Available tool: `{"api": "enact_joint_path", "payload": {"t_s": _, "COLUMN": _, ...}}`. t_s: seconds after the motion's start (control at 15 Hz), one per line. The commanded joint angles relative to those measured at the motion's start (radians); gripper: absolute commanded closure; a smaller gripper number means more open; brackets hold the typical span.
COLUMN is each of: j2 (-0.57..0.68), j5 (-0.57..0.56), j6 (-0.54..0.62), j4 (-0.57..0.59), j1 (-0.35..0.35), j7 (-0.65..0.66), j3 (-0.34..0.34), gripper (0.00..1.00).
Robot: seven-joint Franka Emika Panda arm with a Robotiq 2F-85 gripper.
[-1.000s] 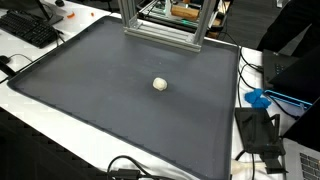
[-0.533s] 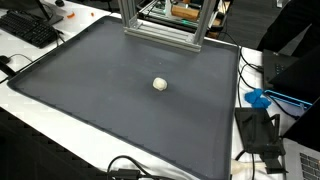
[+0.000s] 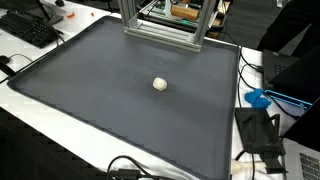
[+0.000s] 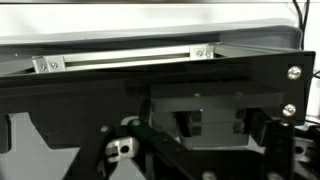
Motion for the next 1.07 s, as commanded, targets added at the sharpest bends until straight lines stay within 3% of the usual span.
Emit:
{"api": "enact_joint_path", "payload": {"t_s": 0.0, "j2": -0.029, "j5": 0.018, "j6": -0.001, "j4": -0.022, "j1": 0.012, "j7": 0.002, "j3": -0.001, "gripper": 0.38}}
{"api": "enact_joint_path", "payload": {"t_s": 0.13, "j2": -0.029, "j5": 0.017, "j6": -0.001, "j4": -0.022, "j1": 0.011, "j7": 0.002, "j3": 0.000, "gripper": 0.40}}
{"api": "enact_joint_path", "payload": {"t_s": 0.2, "j2": -0.029, "j5": 0.017, "j6": -0.001, "j4": -0.023, "j1": 0.011, "j7": 0.004, "j3": 0.001, "gripper": 0.04}}
{"api": "enact_joint_path", "payload": {"t_s": 0.33, "j2": -0.030, "j5": 0.020, "j6": -0.002, "j4": -0.021, "j1": 0.012, "j7": 0.006, "j3": 0.002, "gripper": 0.00}}
{"api": "enact_joint_path", "payload": {"t_s": 1.0, "j2": -0.031, "j5": 0.027, "j6": 0.007, "j4": -0.013, "j1": 0.024, "j7": -0.009, "j3": 0.001, "gripper": 0.01}}
